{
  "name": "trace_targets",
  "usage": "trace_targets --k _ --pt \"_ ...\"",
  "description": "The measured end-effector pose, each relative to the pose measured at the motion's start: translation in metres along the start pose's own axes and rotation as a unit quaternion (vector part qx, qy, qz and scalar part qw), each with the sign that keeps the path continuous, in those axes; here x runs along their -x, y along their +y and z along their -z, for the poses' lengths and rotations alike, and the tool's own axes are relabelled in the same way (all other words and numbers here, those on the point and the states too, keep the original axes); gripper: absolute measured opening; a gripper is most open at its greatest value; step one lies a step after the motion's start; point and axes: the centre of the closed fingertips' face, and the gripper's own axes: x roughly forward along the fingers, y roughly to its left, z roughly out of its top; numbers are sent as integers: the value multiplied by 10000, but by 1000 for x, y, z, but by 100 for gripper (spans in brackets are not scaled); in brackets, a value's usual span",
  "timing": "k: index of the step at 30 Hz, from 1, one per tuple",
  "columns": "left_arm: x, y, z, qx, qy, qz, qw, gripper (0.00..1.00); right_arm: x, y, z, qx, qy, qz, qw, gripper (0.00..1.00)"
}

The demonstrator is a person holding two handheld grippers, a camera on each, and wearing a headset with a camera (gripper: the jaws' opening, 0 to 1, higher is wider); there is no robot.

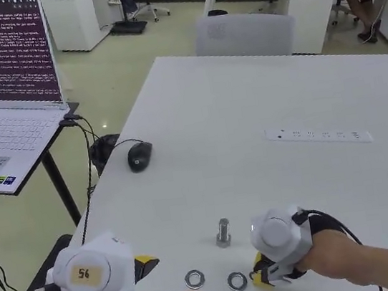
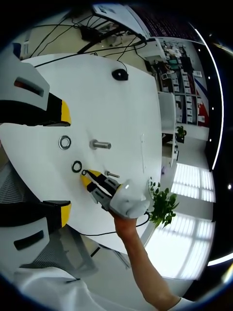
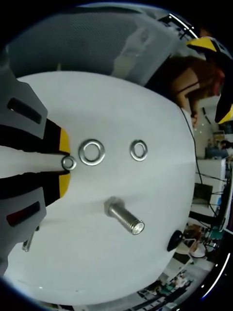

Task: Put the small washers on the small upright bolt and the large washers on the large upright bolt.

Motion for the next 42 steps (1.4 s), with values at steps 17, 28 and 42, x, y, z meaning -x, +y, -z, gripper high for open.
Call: trace_targets --k 17,28,42 --pt "0 0 1 17 -4 1 10000 61 1 3 1 612 228 -396 9971 18" --pt "-2 -2 1 26 2 18 10000 61 0 5 -1 837 293 -484 9949 14" --pt "2 3 0 22 0 -34 10000 61 5 4 6 111 -70 -212 9997 13"
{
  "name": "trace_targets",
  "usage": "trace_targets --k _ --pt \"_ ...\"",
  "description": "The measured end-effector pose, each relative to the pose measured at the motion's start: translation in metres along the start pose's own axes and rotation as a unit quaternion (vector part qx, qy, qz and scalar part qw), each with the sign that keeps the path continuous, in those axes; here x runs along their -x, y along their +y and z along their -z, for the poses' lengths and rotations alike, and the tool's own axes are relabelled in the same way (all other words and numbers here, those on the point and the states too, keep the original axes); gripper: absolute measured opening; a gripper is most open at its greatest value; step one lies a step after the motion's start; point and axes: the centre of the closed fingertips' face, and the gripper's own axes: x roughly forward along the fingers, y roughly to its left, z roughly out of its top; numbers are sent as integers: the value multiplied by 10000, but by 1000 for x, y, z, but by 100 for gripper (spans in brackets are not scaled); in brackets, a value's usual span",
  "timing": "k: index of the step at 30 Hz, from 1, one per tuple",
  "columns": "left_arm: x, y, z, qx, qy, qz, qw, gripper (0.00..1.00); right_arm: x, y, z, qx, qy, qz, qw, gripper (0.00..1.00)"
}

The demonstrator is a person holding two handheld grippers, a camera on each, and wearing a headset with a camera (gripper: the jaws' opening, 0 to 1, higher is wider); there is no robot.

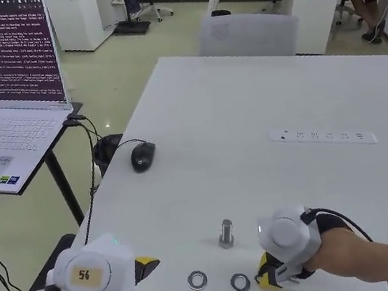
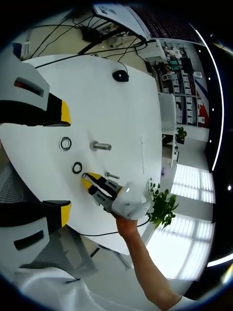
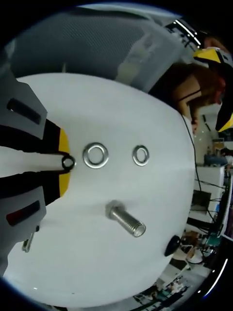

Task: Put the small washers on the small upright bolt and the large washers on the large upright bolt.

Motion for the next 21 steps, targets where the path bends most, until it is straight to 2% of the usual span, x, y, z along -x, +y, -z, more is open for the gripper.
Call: trace_targets --k 5,11,14,15,17,21 --pt "-1 -1 -1 -9 -9 18 10000 61 8 0 6 -333 -160 126 9992 13" --pt "-3 -3 -3 -22 -20 49 10000 61 26 -10 26 -994 -365 467 9933 13" --pt "-4 -4 -3 -25 -13 62 10000 61 40 -22 41 -1279 -380 706 9885 13" --pt "-5 -4 -3 -26 -17 72 10000 61 46 -28 45 -1440 -451 820 9851 13" --pt "-5 -4 -3 -37 -16 82 10000 61 59 -39 50 -1584 -513 941 9815 13" --pt "-7 -5 -4 -36 -28 91 9999 61 76 -54 56 -1643 -529 1153 9782 13"
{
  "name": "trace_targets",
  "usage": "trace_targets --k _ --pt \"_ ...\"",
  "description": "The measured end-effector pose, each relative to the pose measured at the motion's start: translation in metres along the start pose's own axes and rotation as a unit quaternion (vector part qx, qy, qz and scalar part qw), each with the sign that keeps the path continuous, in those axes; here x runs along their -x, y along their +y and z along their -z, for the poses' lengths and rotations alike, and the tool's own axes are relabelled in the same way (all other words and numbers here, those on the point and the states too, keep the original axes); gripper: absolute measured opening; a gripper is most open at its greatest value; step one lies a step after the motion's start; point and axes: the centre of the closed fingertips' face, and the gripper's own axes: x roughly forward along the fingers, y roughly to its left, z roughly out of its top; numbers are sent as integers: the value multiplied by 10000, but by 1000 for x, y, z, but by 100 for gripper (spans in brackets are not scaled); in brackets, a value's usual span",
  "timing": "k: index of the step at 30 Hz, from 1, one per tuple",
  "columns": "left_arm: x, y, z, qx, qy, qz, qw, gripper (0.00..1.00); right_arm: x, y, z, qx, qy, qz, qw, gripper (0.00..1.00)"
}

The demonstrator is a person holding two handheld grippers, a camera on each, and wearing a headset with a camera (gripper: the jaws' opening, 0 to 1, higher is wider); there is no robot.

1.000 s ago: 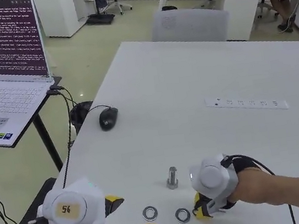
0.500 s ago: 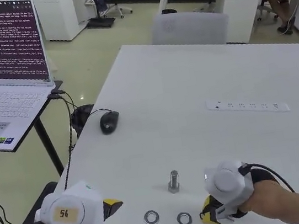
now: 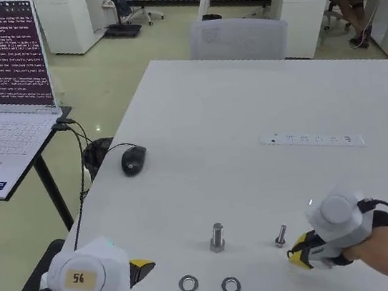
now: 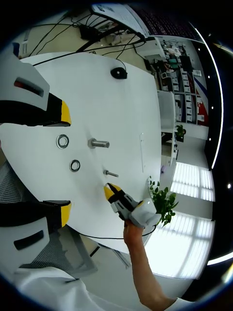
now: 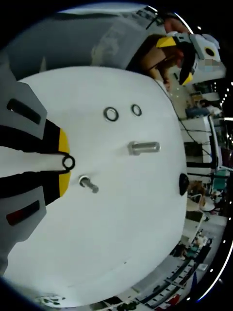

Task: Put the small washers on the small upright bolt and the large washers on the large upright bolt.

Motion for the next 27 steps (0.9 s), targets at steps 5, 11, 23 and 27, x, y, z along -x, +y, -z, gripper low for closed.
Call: trace_targets --k 5,11,23,27 --pt "0 -1 0 -8 4 5 10000 61 13 -21 -16 -16 -156 224 9996 13" --pt "2 0 1 13 -4 -14 10000 61 14 -27 -35 188 -203 225 9994 13" --pt "7 6 3 58 7 -118 9999 61 0 -23 -36 420 62 60 9991 13" --pt "7 6 4 61 11 -116 9999 61 -2 -23 -35 438 99 27 9990 13"
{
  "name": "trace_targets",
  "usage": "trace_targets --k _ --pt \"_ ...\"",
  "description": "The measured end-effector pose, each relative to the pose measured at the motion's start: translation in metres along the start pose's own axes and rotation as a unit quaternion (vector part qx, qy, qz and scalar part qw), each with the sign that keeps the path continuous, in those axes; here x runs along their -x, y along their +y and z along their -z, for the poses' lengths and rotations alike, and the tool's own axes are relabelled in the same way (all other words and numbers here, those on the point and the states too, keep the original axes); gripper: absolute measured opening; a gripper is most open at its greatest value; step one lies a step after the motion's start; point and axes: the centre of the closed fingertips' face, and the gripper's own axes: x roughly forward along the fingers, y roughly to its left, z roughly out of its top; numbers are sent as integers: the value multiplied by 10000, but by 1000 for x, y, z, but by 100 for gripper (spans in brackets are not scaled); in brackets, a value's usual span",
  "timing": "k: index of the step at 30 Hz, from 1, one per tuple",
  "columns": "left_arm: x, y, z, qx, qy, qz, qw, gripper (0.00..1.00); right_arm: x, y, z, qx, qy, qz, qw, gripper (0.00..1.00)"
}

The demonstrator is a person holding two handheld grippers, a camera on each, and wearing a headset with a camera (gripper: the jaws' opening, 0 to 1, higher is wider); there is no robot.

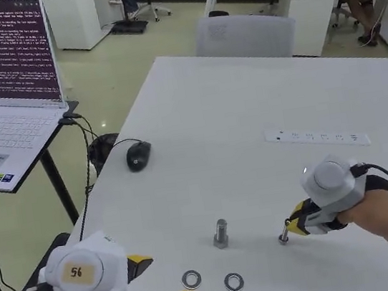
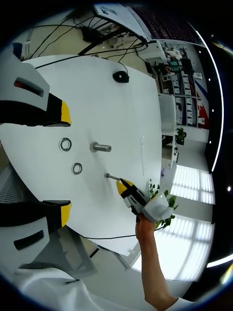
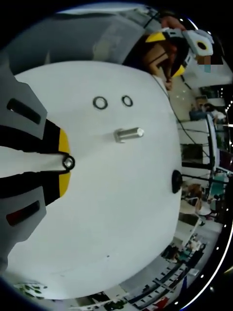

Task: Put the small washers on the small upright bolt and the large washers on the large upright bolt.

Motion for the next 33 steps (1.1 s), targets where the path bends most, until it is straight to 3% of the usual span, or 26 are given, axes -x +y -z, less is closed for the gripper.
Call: trace_targets --k 33 --pt "-2 -2 1 14 18 46 10000 60 -16 0 9 61 491 -23 9988 13"
